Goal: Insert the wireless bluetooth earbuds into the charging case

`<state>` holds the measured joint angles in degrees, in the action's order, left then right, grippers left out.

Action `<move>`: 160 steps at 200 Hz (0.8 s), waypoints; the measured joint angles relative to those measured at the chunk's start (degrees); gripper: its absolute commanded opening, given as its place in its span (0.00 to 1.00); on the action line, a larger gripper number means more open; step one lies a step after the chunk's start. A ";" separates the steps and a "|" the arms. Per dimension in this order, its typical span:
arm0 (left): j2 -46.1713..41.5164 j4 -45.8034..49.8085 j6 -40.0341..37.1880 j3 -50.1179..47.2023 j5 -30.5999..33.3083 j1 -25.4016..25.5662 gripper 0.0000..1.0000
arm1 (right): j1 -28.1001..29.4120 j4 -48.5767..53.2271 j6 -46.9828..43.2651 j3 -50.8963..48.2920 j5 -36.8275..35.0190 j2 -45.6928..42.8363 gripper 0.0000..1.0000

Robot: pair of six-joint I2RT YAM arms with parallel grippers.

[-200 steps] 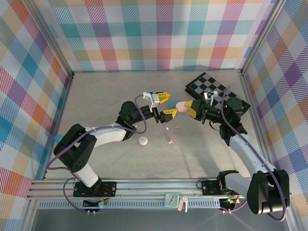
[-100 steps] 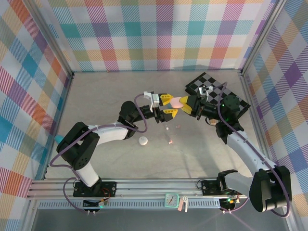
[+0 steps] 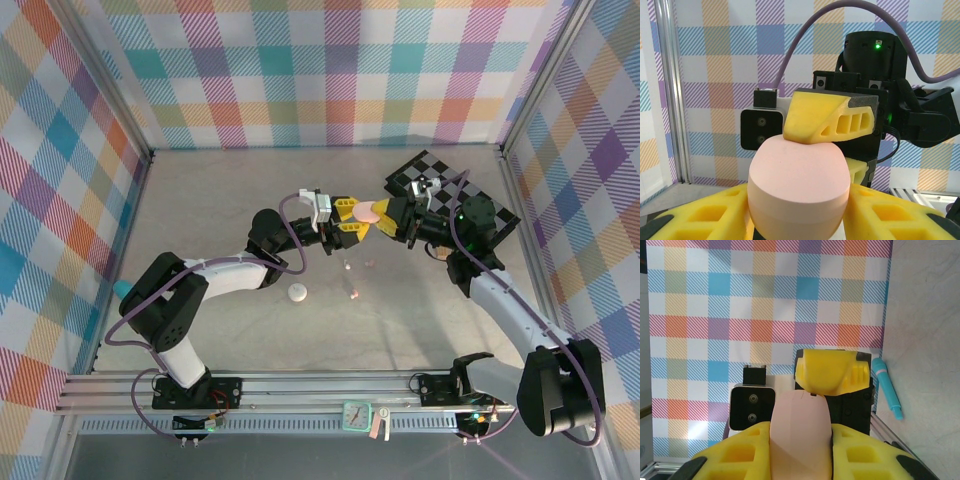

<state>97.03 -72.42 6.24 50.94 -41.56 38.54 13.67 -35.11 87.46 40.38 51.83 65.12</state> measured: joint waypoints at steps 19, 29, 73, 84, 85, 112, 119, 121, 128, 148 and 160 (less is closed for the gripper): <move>0.00 -0.13 0.02 0.13 0.04 0.00 0.47 | 0.13 0.00 0.00 0.33 0.02 0.17 0.12; 0.00 -0.13 0.00 0.28 0.02 0.00 0.48 | 0.24 0.00 0.00 0.59 0.02 0.37 0.12; 0.02 0.02 0.02 0.33 -0.66 0.11 0.48 | 1.44 -0.02 0.00 1.73 0.02 0.85 0.12; 0.02 0.02 0.02 0.33 -0.83 0.15 0.47 | 1.73 -0.02 0.00 1.86 0.02 0.85 0.12; 0.02 0.02 0.02 0.33 -0.87 0.17 0.47 | 1.73 -0.02 0.00 1.86 0.02 0.85 0.12; 0.02 0.07 0.02 0.33 -0.85 0.26 0.46 | 1.79 -0.04 -0.02 2.19 0.07 1.18 0.12; 0.04 0.11 0.02 0.33 -0.85 0.26 0.47 | 1.86 -0.04 -0.02 2.19 0.07 1.20 0.12; 0.02 0.13 0.02 0.33 -0.85 0.26 0.47 | 1.90 -0.04 -0.02 2.19 0.07 1.20 0.12; 0.04 0.15 0.04 0.33 -0.87 0.26 0.48 | 1.97 -0.04 -0.04 2.19 0.07 1.22 0.12; 0.04 0.11 0.20 0.33 -1.03 0.28 0.50 | 2.08 -0.04 -0.04 2.19 0.02 1.33 0.12; 0.02 0.15 0.22 0.33 -1.01 0.31 0.50 | 2.12 -0.04 -0.04 2.19 0.04 1.49 0.12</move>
<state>97.06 -72.27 6.46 51.27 -42.57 38.85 15.79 -35.16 87.42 42.57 51.88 66.61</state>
